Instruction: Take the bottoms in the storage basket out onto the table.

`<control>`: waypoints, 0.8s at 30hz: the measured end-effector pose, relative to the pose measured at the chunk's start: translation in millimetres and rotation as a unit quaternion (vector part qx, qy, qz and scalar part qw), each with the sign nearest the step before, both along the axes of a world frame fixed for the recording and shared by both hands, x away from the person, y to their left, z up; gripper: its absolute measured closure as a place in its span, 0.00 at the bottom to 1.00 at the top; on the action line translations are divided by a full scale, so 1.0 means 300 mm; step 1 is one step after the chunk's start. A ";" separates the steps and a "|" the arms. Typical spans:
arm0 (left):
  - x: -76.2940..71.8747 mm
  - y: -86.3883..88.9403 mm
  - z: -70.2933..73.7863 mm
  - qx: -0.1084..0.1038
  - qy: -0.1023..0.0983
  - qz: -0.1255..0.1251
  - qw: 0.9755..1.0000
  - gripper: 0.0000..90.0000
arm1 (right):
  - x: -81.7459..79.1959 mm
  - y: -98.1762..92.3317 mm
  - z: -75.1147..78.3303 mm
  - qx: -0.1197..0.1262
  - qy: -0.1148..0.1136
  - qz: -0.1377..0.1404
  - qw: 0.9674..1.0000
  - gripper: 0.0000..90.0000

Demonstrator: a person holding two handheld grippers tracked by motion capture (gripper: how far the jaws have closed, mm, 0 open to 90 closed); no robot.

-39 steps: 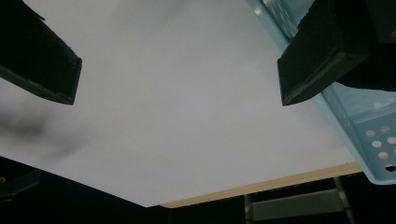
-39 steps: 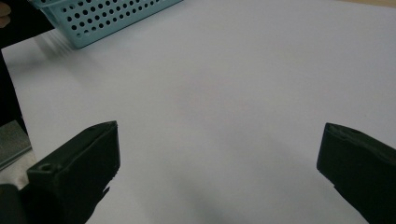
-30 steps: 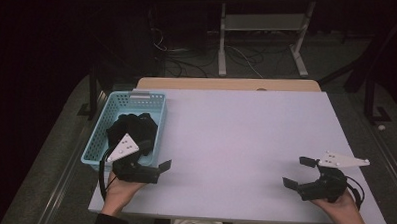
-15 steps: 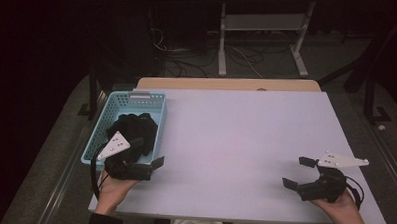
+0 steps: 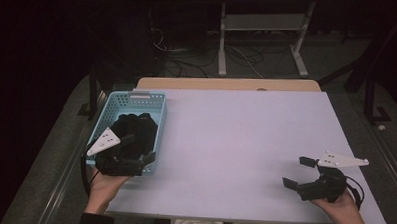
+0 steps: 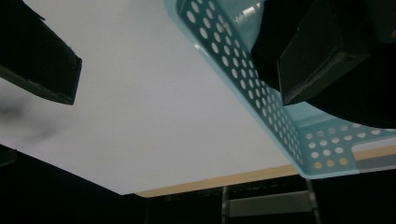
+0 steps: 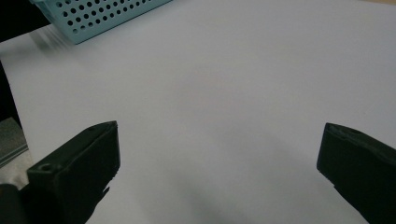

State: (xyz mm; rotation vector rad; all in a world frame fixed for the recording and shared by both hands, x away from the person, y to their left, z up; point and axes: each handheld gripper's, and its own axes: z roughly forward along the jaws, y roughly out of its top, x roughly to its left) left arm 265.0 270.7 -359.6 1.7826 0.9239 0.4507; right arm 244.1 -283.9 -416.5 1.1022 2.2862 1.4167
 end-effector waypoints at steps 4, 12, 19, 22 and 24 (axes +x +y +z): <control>0.007 0.025 0.011 0.000 0.002 0.010 1.000 0.00 | 0.001 -0.001 -0.001 0.000 0.000 -0.001 1.000 0.00; 0.022 0.063 0.031 0.010 0.007 0.025 1.000 0.00 | 0.001 -0.001 -0.001 -0.002 0.001 -0.001 1.000 0.00; 0.045 0.087 0.047 0.019 0.013 0.038 0.999 0.00 | 0.001 -0.001 -0.002 -0.002 0.001 -0.001 1.000 0.00; 0.059 0.098 0.050 0.019 0.017 0.041 0.999 0.00 | 0.001 -0.002 0.000 -0.003 0.000 -0.001 1.000 0.00; 0.066 0.100 0.052 0.024 0.020 0.044 0.999 0.00 | 0.001 -0.004 0.000 -0.001 -0.001 -0.003 1.000 0.00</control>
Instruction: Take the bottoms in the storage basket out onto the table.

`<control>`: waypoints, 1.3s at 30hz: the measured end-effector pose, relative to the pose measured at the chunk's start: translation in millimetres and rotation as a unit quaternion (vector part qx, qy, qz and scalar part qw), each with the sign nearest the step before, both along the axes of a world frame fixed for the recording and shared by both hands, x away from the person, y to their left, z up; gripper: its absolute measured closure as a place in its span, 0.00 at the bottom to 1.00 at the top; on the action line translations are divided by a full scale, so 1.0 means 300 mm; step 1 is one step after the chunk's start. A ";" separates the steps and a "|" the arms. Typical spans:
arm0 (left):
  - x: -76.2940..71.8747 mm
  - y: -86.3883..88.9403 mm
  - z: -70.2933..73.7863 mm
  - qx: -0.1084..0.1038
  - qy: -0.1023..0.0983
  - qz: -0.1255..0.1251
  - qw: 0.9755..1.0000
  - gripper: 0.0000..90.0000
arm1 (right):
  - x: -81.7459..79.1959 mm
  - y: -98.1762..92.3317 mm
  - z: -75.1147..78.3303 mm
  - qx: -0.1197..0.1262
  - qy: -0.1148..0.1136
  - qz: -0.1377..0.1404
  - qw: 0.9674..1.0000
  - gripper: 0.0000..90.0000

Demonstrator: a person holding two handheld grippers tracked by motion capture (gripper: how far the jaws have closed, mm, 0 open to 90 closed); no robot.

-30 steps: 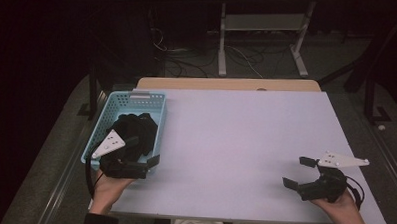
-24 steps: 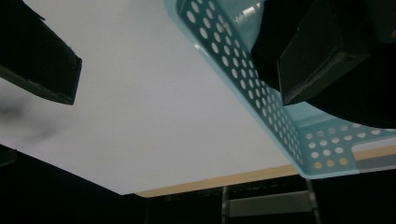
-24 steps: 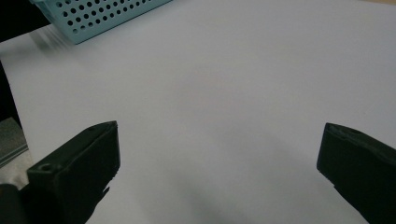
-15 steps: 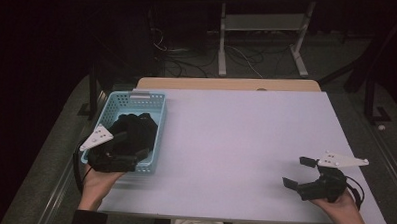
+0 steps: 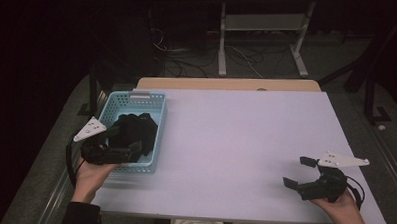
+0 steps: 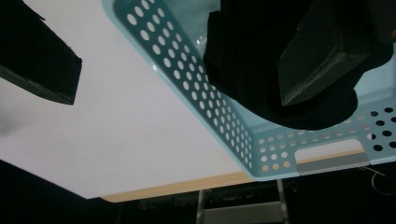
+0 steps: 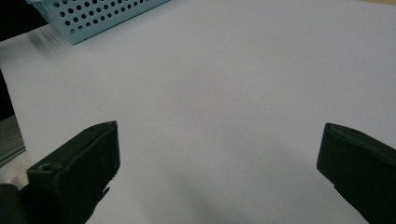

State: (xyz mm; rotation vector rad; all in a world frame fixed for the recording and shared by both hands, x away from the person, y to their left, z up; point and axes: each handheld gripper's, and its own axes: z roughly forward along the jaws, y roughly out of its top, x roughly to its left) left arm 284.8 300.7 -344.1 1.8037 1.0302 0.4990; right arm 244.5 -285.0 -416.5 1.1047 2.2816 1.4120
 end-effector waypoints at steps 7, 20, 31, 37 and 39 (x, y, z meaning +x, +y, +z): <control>0.025 0.018 0.010 0.013 0.003 0.012 1.000 0.00 | 0.000 0.002 -0.001 -0.002 0.002 0.001 1.000 0.00; 0.072 0.047 0.015 0.022 0.016 0.033 0.999 0.00 | 0.000 0.003 -0.003 -0.004 0.003 0.002 1.000 0.00; 0.130 0.061 0.007 0.028 0.030 0.054 0.998 0.00 | 0.000 0.007 -0.004 -0.007 0.005 0.004 1.000 0.00; 0.156 0.070 -0.005 0.027 0.036 0.069 0.997 0.00 | 0.000 0.009 -0.004 -0.009 0.005 0.006 1.000 0.00; 0.160 0.072 -0.007 0.026 0.038 0.072 0.996 0.00 | 0.000 0.010 -0.004 -0.009 0.005 0.007 1.000 0.00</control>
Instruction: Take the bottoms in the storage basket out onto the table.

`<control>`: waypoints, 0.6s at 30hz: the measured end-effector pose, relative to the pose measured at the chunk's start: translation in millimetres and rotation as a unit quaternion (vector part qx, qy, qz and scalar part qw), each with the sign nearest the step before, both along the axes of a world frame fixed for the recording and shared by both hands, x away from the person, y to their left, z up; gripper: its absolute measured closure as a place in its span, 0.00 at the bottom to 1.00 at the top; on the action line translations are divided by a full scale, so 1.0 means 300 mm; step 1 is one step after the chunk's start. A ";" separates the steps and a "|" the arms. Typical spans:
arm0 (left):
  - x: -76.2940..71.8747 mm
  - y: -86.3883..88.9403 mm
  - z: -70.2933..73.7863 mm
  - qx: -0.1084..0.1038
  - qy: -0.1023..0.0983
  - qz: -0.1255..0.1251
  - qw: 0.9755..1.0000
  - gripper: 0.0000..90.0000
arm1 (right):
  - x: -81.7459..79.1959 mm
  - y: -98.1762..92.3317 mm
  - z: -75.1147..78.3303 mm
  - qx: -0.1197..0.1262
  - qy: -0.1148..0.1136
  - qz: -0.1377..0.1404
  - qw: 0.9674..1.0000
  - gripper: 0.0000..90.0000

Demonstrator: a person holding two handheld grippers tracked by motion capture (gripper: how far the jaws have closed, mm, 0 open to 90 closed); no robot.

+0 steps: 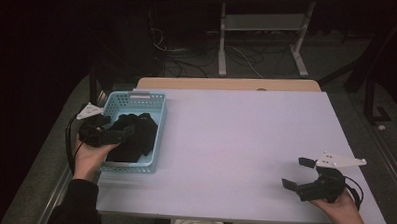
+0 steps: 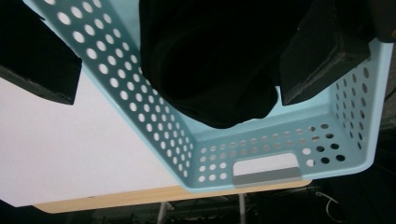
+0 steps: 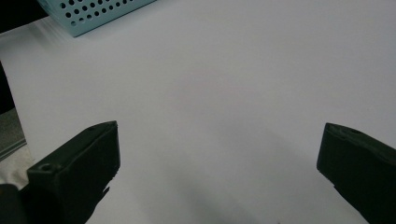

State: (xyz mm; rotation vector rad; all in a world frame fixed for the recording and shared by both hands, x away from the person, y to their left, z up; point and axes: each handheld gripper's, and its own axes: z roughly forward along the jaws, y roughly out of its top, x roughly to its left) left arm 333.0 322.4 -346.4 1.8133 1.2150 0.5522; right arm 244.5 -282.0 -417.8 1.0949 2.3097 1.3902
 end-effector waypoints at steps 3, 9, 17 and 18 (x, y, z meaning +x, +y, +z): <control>0.016 0.009 -0.009 -0.004 0.004 0.009 1.000 0.00 | 0.000 0.001 0.000 -0.002 0.001 0.001 1.000 0.00; 0.048 0.022 -0.020 -0.013 0.011 0.025 1.000 0.00 | 0.000 0.002 -0.001 -0.003 0.001 0.002 1.000 0.00; 0.085 0.037 -0.051 -0.021 0.034 0.046 0.998 0.00 | 0.000 0.005 -0.002 -0.004 0.001 0.004 1.000 0.00; 0.088 0.038 -0.054 -0.021 0.037 0.048 0.998 0.00 | 0.000 0.005 -0.002 -0.005 0.001 0.004 1.000 0.00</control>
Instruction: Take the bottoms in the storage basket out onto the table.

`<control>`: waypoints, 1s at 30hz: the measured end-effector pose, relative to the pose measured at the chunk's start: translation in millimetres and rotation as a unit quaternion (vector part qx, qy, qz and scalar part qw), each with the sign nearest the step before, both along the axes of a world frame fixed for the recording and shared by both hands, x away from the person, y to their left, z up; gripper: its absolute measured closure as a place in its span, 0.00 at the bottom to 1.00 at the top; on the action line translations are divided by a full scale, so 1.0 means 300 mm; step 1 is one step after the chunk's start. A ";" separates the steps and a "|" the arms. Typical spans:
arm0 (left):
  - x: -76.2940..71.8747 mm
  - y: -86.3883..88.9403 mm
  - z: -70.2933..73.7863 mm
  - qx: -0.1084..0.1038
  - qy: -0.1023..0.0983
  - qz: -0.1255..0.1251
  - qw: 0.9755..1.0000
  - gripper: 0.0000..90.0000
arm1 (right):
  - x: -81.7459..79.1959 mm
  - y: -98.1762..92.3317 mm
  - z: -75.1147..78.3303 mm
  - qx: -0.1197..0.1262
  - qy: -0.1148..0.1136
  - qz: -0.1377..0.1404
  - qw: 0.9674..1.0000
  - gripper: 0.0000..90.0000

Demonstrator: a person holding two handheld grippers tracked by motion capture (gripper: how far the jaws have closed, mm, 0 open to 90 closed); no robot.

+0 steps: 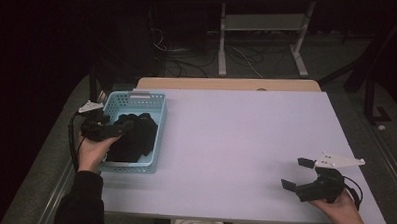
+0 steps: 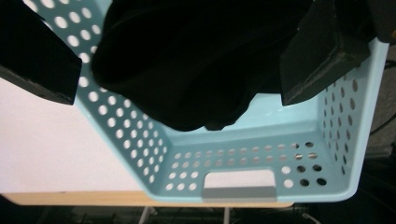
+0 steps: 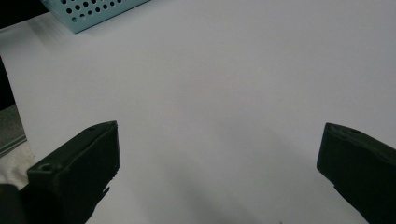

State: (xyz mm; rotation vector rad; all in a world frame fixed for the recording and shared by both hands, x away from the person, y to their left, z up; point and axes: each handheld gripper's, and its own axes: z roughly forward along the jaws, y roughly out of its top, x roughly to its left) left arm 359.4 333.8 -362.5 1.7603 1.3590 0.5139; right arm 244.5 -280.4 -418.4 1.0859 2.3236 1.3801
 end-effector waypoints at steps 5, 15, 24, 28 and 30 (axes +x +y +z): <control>0.013 0.008 -0.011 -0.009 0.009 0.009 1.000 0.00 | 0.000 0.001 0.000 -0.002 0.000 0.001 1.000 0.00; 0.043 -0.016 -0.032 -0.022 0.018 0.003 1.000 0.00 | 0.001 0.006 -0.002 -0.005 0.002 0.005 1.000 0.00; 0.074 -0.061 -0.069 -0.005 0.044 -0.010 0.999 0.00 | 0.001 0.008 -0.002 -0.006 0.002 0.006 1.000 0.00; 0.083 -0.074 -0.080 0.006 0.054 -0.016 0.998 0.00 | 0.001 0.009 -0.002 -0.007 0.002 0.007 1.000 0.00; 0.086 -0.077 -0.082 0.008 0.055 -0.017 0.998 0.00 | 0.001 0.009 -0.002 -0.007 0.002 0.007 1.000 0.00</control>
